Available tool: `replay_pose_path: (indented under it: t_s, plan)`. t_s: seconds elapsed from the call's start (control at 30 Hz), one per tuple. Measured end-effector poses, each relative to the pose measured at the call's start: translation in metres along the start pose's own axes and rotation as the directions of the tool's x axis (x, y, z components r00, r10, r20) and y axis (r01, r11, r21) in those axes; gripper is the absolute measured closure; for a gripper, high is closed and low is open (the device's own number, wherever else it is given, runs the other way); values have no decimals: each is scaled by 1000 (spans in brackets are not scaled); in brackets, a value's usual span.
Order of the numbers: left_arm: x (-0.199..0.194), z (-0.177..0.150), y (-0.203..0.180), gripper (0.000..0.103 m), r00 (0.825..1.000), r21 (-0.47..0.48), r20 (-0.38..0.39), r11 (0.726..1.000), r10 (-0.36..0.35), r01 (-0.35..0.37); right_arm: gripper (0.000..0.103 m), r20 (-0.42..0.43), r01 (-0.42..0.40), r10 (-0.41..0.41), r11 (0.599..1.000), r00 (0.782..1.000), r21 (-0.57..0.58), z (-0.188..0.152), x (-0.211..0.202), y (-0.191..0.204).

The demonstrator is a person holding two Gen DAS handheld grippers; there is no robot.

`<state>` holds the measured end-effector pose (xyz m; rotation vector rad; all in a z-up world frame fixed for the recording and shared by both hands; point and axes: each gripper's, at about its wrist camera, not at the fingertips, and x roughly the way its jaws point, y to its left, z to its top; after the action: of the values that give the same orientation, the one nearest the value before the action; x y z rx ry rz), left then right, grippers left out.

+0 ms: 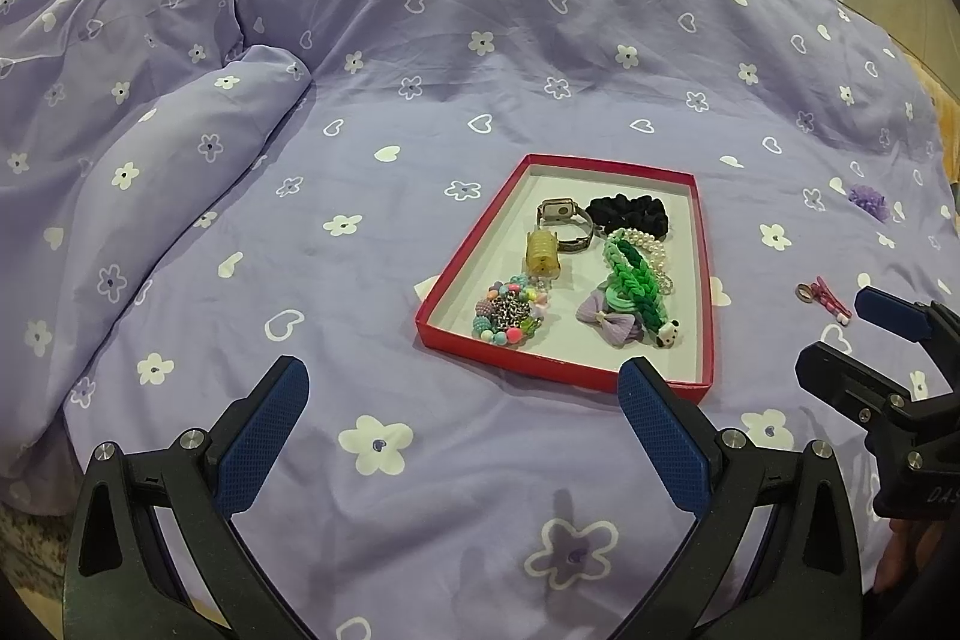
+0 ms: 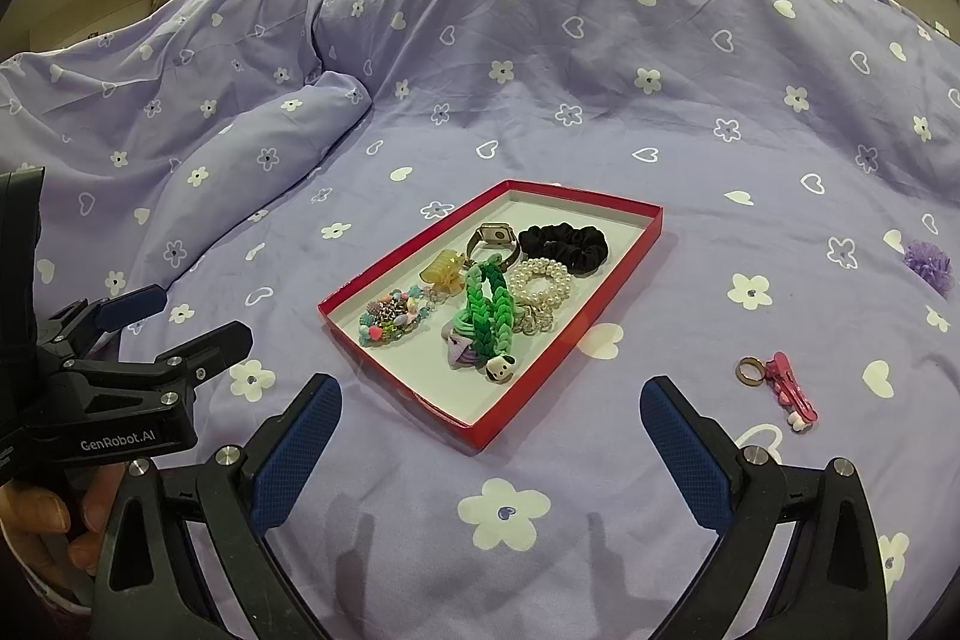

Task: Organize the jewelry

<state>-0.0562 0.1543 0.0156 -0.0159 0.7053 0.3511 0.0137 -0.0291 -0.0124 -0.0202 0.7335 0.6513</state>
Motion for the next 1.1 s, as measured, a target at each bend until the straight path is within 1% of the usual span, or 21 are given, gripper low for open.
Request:
replay_pose_path:
  t_s: [1.1]
  plan:
    - [0,0,-5,0,1000,4,0,1000,-2,2,2,4,0,0,1000,1000,5,1,-3,-5]
